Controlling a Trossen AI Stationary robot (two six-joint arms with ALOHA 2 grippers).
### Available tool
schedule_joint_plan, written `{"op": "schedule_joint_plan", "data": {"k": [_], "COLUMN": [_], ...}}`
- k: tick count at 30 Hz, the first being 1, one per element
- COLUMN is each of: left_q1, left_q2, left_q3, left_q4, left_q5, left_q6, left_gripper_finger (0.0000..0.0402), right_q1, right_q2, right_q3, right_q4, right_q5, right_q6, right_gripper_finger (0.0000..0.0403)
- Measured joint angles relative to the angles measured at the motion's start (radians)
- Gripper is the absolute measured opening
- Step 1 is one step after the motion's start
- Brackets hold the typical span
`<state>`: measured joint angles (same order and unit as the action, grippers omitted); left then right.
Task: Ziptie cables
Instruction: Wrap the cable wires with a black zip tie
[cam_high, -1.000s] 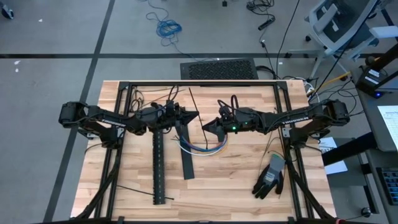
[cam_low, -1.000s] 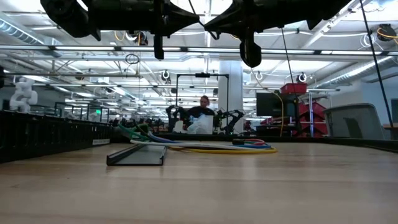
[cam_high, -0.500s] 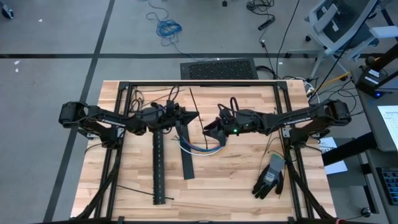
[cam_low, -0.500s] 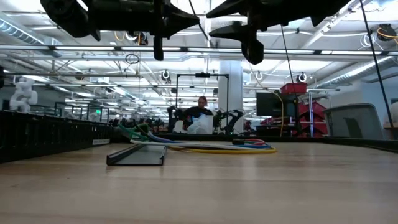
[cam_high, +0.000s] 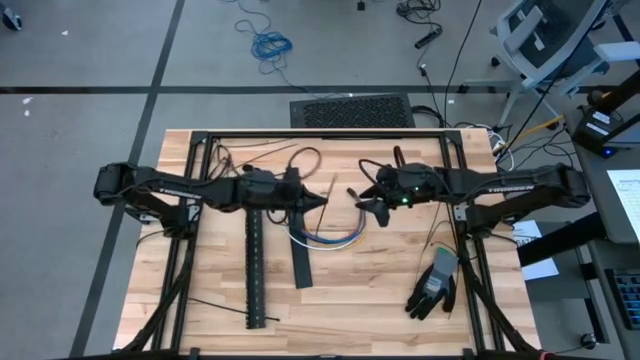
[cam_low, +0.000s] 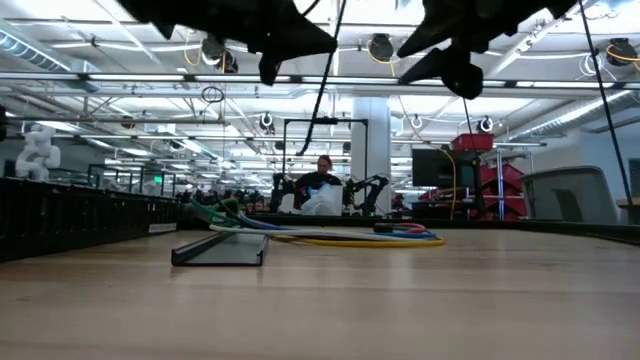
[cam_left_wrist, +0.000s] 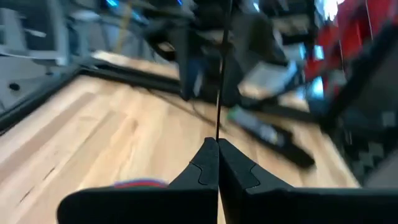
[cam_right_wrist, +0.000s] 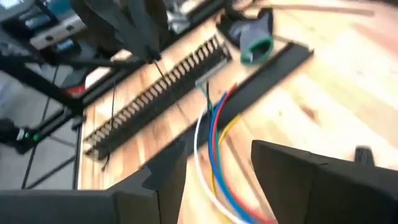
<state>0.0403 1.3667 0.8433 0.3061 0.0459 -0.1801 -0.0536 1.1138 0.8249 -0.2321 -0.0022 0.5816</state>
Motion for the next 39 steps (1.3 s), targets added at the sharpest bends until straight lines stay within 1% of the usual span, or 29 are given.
{"op": "schedule_joint_plan", "data": {"k": [4, 6, 7, 9, 14, 17, 19, 21, 23, 26, 28, 31, 34, 39], "left_q1": [-0.002, -0.002, -0.001, 0.007, 0.032, 0.043, 0.049, 0.052, 0.053, 0.051, 0.05, 0.049, 0.053, 0.049], "left_q2": [0.001, 0.001, 0.001, 0.001, 0.001, 0.001, 0.002, 0.001, 0.001, 0.001, 0.001, 0.001, 0.023, 0.112], "left_q3": [0.097, 0.134, 0.143, 0.148, 0.149, 0.15, 0.15, 0.15, 0.15, 0.15, 0.15, 0.15, 0.151, 0.151], "left_q4": [-0.225, -0.313, -0.327, -0.304, -0.136, -0.053, 0.006, 0.062, 0.112, 0.197, 0.28, 0.402, 0.53, 0.758], "left_q5": [0.123, 0.13, 0.129, 0.103, 0.081, 0.122, 0.17, 0.245, 0.322, 0.441, 0.504, 0.515, 0.517, 0.542], "left_q6": [0.123, 0.149, 0.152, 0.138, 0.072, 0.042, 0.001, -0.047, -0.093, -0.163, -0.207, -0.231, -0.251, -0.413], "left_gripper_finger": [0.0, 0.0, 0.0, 0.0, 0.0, 0.0, 0.0, 0.0, 0.0, 0.0, 0.0, 0.0, 0.0, 0.0], "right_q1": [0.0, 0.0, 0.0, 0.0, 0.009, 0.022, 0.023, 0.01, -0.006, -0.028, -0.043, -0.043, -0.019, 0.007], "right_q2": [-0.009, -0.01, -0.01, -0.01, -0.01, -0.01, -0.009, -0.006, -0.003, 0.008, 0.026, 0.079, 0.15, 0.277], "right_q3": [0.0, 0.0, 0.0, 0.0, 0.0, 0.0, -0.001, -0.019, -0.054, -0.119, -0.16, -0.207, -0.221, -0.214], "right_q4": [-0.059, -0.083, -0.09, -0.09, -0.087, -0.076, -0.047, 0.056, 0.202, 0.436, 0.58, 0.808, 1.012, 1.31], "right_q5": [-0.04, -0.052, -0.053, -0.056, -0.056, -0.057, -0.101, -0.192, -0.284, -0.377, -0.43, -0.481, -0.505, -0.541], "right_q6": [-0.019, -0.034, -0.035, -0.021, -0.019, -0.062, -0.094, -0.103, -0.082, -0.017, 0.054, 0.152, 0.194, 0.26], "right_gripper_finger": [0.0172, 0.0172, 0.0172, 0.0171, 0.0171, 0.0171, 0.0171, 0.0171, 0.0171, 0.0171, 0.0171, 0.0171, 0.0171, 0.0171]}}
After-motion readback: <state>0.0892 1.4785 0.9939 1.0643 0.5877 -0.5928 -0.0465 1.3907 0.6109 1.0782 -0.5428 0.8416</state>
